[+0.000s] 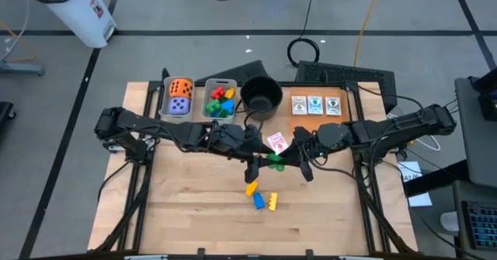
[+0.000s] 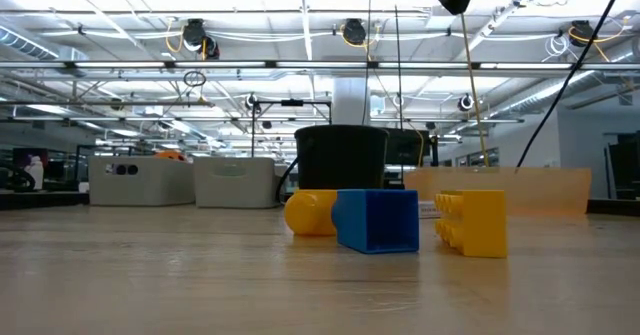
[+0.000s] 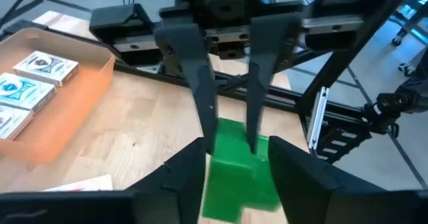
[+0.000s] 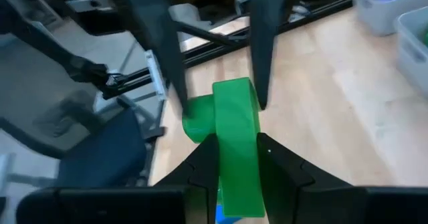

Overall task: Pick & Place Toys
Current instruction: Put the green game piece into the right gray bin, then put the yellow game piece into the right gray bin

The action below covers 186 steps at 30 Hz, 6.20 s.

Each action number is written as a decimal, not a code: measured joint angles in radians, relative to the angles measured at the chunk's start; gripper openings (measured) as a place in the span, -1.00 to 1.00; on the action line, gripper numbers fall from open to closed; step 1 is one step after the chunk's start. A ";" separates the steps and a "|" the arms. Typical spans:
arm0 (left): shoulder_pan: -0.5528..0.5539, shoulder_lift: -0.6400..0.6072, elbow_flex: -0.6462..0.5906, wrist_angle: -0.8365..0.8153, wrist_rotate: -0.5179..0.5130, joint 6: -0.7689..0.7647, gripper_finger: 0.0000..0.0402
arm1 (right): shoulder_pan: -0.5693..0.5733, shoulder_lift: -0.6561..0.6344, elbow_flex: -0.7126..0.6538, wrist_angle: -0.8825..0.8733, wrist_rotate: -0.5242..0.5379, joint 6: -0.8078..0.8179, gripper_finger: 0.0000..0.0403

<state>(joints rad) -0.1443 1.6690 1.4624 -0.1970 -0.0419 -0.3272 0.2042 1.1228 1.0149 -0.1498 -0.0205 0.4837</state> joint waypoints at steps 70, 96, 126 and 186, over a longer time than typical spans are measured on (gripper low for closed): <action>0.133 -0.107 -0.003 -0.242 0.064 -0.008 -0.63 | -0.002 -0.021 0.003 0.064 -0.003 -0.073 -0.42; 0.720 -0.039 -0.002 -0.695 0.020 0.220 -0.63 | -0.073 -0.036 0.002 0.042 0.235 -0.104 -0.42; 0.830 0.166 -0.003 -0.610 0.121 0.318 -0.04 | -0.151 -0.036 -0.223 0.206 0.230 0.204 -0.42; -0.322 0.118 -0.002 -0.227 -0.290 -0.658 -0.22 | 0.254 0.082 -0.468 0.604 -0.066 0.197 0.09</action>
<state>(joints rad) -0.4668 1.7866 1.4603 -0.4236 -0.3321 -0.9855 0.4580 1.2051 0.5470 0.4537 -0.0870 0.6811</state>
